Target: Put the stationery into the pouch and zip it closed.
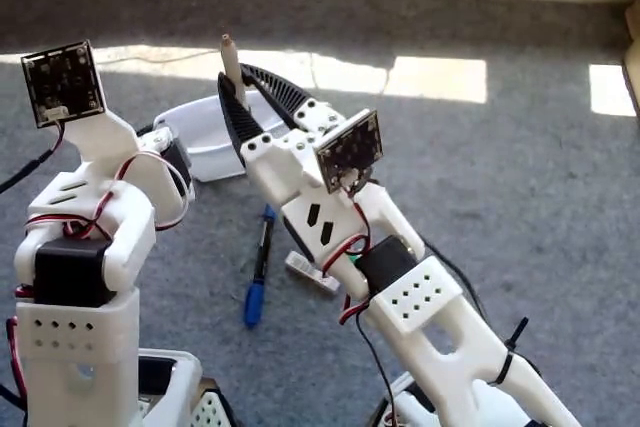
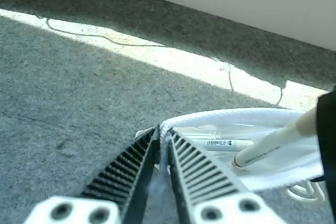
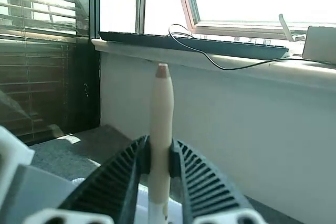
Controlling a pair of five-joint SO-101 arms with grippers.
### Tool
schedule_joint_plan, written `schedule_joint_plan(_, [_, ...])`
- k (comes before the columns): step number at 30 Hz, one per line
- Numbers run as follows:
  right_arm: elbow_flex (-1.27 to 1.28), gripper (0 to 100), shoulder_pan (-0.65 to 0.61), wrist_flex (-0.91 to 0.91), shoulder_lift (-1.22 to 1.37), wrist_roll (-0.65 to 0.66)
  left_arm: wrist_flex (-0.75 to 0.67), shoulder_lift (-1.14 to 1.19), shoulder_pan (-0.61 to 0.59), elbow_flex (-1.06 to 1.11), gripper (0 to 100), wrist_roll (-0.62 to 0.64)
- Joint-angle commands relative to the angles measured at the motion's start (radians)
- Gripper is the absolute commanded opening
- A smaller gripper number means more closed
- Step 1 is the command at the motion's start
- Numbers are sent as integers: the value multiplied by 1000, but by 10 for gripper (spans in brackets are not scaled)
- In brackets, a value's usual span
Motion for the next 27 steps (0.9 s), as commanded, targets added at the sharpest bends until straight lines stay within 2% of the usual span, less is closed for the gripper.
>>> schedule_joint_plan(1, [-7, 60, 10, 51, -15, -9, 6, 25, -21, -22, 7, 12])
schedule_joint_plan(5, [-8, 131, 10, 180, -74, -64, 6, 25, -21, -22, 7, 12])
schedule_joint_plan(9, [-27, 135, 12, 321, -203, -78, 6, 25, -21, -22, 7, 12])
schedule_joint_plan(13, [-159, 135, 13, 573, -265, -83, 6, 25, -30, -24, 7, 12])
schedule_joint_plan(19, [-378, 135, 16, 941, -265, -83, 2, 24, -137, -30, 7, 12])
schedule_joint_plan(27, [-420, 135, 18, 1133, -260, -84, 8, 24, -272, -73, 7, 12])
